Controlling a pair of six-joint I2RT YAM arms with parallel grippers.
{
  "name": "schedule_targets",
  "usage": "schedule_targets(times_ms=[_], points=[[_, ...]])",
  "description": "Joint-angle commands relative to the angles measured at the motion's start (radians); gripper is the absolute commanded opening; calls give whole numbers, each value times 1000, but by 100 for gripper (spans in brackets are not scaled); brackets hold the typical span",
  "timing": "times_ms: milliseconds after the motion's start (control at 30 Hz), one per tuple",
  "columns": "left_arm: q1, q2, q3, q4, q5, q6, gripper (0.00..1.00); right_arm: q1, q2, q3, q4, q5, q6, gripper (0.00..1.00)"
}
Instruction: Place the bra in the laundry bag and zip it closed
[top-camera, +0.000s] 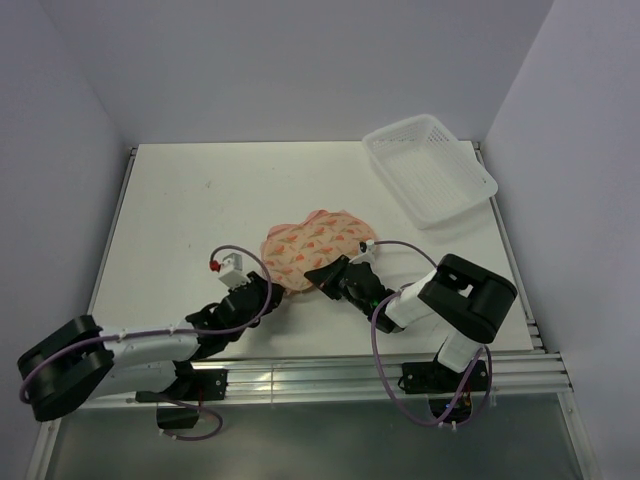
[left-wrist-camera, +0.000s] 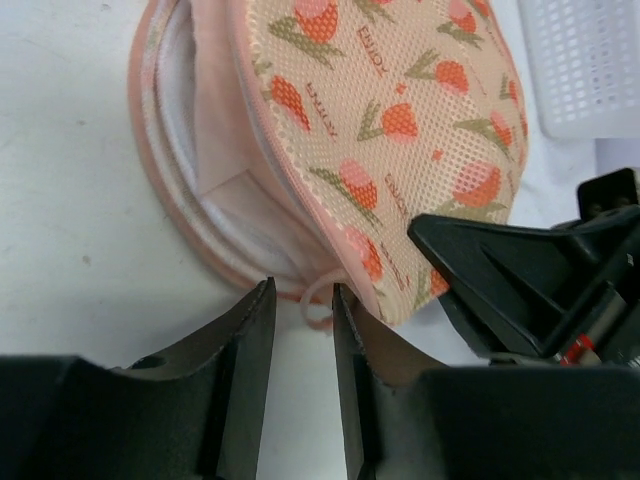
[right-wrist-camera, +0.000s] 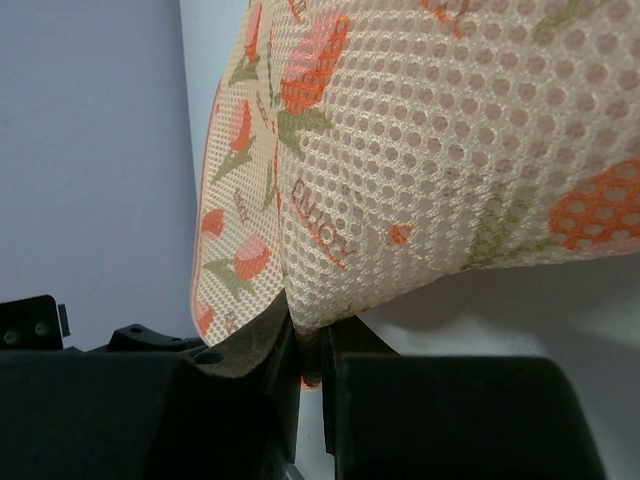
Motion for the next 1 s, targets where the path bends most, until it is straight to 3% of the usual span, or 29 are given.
schedule_targets(times_ms=[0, 100, 267, 467, 567, 600, 733, 867, 967], points=[[-2, -154, -61, -43, -4, -34, 36, 1, 2, 9, 50, 6, 0, 0], [-7, -244, -91, -65, 5, -28, 37, 1, 13, 17, 54, 2, 5, 0], [-8, -227, -63, -51, 73, 24, 37, 1, 5, 14, 57, 3, 2, 0], [-8, -84, 24, -99, 82, 47, 14, 3, -13, 8, 53, 0, -3, 0], [-8, -79, 24, -52, 71, 56, 20, 3, -21, 9, 48, -2, -11, 0], [-8, -78, 23, -27, 82, 79, 28, 3, -21, 11, 47, -2, -11, 0], [-8, -47, 44, 1, 98, 101, 36, 3, -9, 14, 47, -9, -9, 0], [-5, 4, 76, -59, 56, 104, 34, 3, -12, 9, 50, -11, -9, 0], [-4, 24, 107, -87, 15, 121, 25, 3, -13, 5, 53, -14, -11, 0]])
